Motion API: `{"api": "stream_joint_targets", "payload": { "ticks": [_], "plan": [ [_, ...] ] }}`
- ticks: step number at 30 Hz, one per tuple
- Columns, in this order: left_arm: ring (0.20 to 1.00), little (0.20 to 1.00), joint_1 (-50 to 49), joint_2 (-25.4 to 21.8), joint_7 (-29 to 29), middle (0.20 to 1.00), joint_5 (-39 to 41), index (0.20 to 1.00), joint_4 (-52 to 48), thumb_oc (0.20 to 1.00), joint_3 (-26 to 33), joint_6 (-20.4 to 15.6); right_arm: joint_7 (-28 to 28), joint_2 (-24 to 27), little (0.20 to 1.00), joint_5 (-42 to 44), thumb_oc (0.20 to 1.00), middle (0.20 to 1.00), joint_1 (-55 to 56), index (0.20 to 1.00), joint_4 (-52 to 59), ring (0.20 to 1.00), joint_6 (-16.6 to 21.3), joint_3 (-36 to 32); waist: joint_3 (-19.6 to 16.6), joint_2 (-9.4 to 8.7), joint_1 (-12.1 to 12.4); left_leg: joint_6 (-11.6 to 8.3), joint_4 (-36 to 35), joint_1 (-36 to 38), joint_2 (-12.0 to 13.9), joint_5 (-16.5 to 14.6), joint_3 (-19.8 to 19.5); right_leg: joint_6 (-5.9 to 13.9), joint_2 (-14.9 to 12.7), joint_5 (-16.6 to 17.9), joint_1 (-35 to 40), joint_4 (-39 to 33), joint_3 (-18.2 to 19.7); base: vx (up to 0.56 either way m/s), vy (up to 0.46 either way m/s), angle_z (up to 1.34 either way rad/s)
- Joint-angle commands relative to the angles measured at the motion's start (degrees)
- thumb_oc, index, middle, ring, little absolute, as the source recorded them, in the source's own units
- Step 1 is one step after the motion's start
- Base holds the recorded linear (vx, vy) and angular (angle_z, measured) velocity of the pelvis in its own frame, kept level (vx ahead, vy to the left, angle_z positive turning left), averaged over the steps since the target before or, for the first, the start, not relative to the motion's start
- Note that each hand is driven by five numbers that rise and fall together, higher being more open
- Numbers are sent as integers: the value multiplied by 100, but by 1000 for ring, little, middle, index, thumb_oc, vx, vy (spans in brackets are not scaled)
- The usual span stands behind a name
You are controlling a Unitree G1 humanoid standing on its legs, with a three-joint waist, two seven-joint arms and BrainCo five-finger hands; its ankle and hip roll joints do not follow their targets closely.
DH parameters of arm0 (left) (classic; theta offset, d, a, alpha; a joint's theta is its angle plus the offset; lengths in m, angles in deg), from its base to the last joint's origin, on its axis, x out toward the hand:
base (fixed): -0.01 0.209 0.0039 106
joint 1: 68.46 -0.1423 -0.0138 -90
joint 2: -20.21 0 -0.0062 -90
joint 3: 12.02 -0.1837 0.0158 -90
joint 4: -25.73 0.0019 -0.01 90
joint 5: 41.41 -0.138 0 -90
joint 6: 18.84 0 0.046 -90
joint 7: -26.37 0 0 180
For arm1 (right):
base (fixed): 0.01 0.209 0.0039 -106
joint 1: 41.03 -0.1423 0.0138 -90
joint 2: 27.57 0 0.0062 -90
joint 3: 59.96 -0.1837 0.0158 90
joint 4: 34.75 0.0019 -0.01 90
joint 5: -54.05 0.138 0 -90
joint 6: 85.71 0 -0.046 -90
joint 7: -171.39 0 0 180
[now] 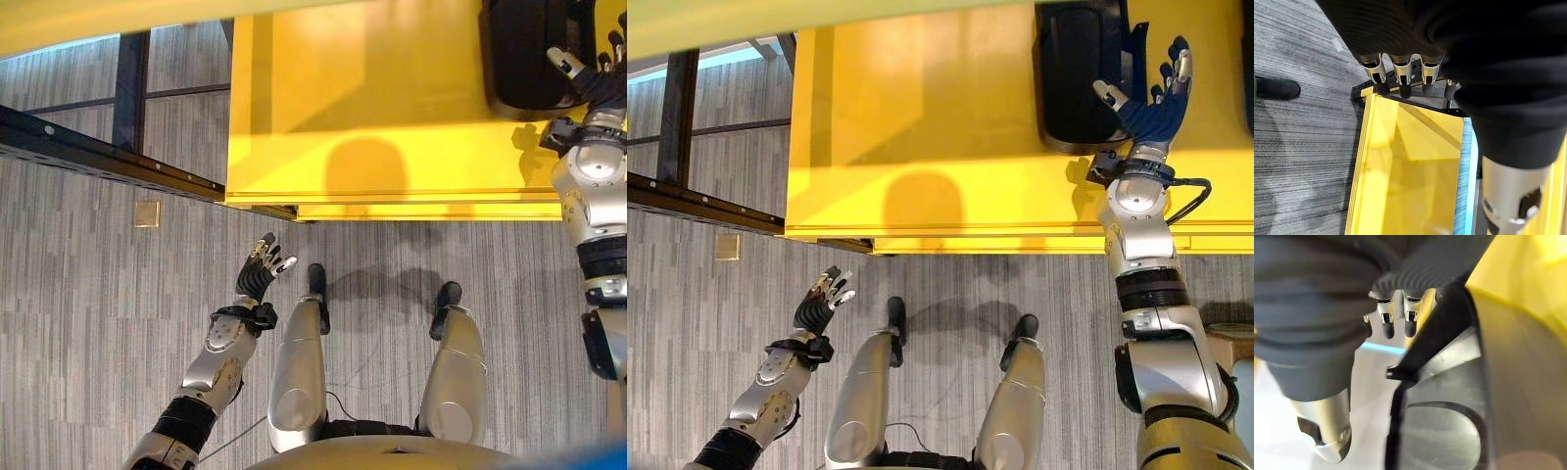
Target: Move parts from the plastic box to the shelf.
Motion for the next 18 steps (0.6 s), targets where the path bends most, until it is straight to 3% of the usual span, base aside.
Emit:
{"api": "stream_joint_targets", "payload": {
  "ticks": [1,6,12,14,18],
  "plan": [
    [1000,1000,-118,-52,-89,1000,-100,1000,-188,1000,152,-230,90,55,1000,-242,1000,1000,43,1000,447,1000,432,-344,-102,-169,-88,238,394,-108,-274,-622,66,-439,399,-819,179,565,-238,0,0,0],
    [1000,1000,-197,-11,-148,1000,-136,1000,-279,1000,240,-201,104,-240,1000,-470,1000,1000,521,1000,1428,1000,566,-590,-108,-185,-155,252,416,-112,-267,-641,84,-435,406,-804,165,571,-227,0,0,0],
    [1000,1000,-338,13,-221,1000,-302,1000,-390,1000,374,-212,547,-332,1000,-1935,1000,1000,973,1000,2867,1000,475,-983,-118,-210,-256,279,470,-161,-254,-677,78,-432,427,-788,102,591,-183,0,0,0],
    [1000,1000,-370,11,-239,1000,-343,1000,-423,1000,382,-223,591,-439,1000,-2200,1000,1000,1126,1000,3236,1000,479,-1062,-107,-210,-274,324,448,-228,-251,-537,103,-473,423,-665,32,570,-212,-46,13,0],
    [1000,1000,-476,64,-298,1000,-396,1000,-452,1000,428,-235,586,-737,1000,-2641,1000,1000,1555,1000,3961,1000,522,-1145,-165,-253,-324,293,448,-168,-251,-652,78,-435,461,-761,96,557,-173,-10,2,-3]
  ]
}}
